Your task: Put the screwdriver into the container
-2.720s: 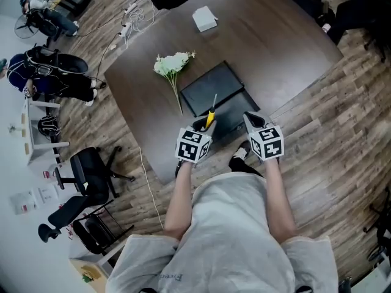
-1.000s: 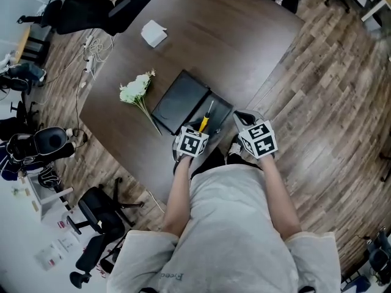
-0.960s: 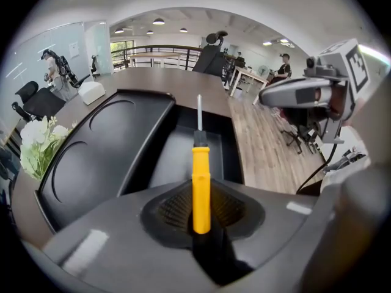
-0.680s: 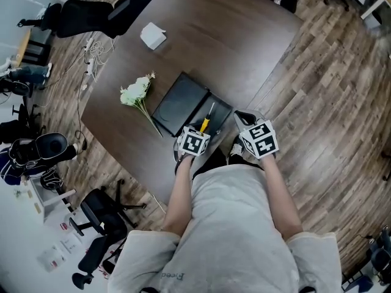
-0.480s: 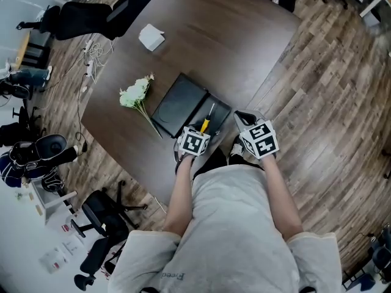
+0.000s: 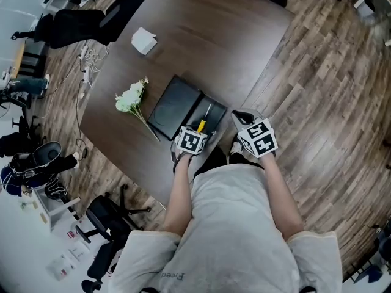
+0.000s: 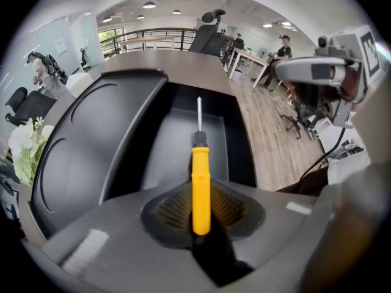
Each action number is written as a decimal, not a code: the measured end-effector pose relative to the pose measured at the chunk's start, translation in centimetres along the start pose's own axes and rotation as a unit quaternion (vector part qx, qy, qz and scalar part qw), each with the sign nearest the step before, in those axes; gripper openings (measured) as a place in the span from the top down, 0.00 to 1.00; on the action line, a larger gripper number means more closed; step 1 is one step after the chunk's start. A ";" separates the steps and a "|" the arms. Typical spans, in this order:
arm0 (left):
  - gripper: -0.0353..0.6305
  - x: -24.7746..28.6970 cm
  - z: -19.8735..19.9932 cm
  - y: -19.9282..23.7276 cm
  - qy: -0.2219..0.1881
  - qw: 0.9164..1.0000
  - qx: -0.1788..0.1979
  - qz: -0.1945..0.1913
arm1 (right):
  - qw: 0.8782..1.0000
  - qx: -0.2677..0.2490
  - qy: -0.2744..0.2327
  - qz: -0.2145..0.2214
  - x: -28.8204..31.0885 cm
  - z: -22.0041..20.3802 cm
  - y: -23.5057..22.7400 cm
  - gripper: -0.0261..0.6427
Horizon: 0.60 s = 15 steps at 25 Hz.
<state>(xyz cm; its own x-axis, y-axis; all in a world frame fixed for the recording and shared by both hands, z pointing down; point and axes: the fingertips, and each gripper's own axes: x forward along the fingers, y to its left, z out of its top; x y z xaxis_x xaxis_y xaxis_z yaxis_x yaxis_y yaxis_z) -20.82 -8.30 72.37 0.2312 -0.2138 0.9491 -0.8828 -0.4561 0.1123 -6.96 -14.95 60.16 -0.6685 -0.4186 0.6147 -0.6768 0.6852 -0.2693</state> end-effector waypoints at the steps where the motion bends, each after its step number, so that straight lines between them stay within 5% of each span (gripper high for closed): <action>1: 0.74 0.1 -0.1 0.0 0.004 1.000 0.000 -0.002 | 1.000 0.001 0.001 0.001 0.0 -0.2 -0.1 0.96; 15: 0.74 0.7 -0.3 -0.3 0.034 0.999 0.003 -0.021 | 1.000 0.024 0.004 -0.010 -0.4 -0.9 -1.7 0.96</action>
<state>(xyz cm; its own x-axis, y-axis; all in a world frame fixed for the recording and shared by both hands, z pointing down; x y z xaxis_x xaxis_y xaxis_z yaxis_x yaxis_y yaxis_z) -20.52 -8.05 73.04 0.2397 -0.1356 0.9613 -0.8702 -0.4690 0.1508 -5.27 -15.36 61.04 -0.6520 -0.4283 0.6257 -0.7045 0.6473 -0.2909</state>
